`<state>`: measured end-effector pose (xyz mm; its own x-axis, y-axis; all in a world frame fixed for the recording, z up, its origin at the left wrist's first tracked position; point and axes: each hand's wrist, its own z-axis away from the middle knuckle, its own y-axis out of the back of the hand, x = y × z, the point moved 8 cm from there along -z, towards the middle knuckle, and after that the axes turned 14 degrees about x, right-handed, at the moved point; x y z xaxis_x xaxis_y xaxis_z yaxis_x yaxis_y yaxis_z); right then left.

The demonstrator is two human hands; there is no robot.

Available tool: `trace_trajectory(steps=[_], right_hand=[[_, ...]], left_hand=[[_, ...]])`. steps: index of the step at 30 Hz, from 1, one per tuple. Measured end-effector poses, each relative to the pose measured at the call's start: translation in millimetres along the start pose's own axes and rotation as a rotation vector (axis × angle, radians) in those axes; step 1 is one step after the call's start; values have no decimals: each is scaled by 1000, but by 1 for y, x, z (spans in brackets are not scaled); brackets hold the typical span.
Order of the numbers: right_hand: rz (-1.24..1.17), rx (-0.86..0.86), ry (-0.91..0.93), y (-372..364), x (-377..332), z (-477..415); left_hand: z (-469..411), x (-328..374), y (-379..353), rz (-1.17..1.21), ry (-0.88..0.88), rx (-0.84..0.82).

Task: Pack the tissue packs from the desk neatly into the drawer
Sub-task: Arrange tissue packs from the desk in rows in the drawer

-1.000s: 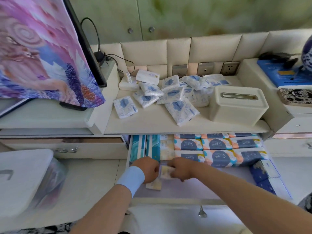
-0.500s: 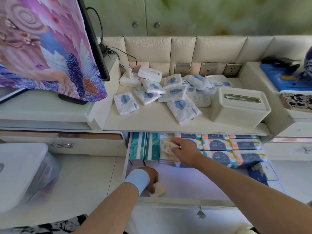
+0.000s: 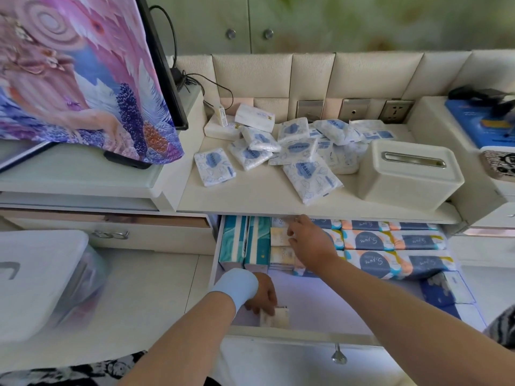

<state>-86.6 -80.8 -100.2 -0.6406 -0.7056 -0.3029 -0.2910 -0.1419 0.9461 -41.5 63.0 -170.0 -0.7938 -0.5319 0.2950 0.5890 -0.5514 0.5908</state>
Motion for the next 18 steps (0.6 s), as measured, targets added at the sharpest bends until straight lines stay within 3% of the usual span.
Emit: trace_trajectory(steps=[6, 10, 14, 18], right_hand=[[103, -33, 107, -7, 3, 3], [-80, 23, 42, 4, 2, 9], [-161, -74, 111, 13, -9, 24], [123, -135, 359, 3, -17, 37]], left_hand=[[12, 7, 48, 251, 24, 47], [17, 12, 87, 247, -36, 251], [13, 13, 112, 171, -69, 521], [0, 11, 99, 164, -81, 580]])
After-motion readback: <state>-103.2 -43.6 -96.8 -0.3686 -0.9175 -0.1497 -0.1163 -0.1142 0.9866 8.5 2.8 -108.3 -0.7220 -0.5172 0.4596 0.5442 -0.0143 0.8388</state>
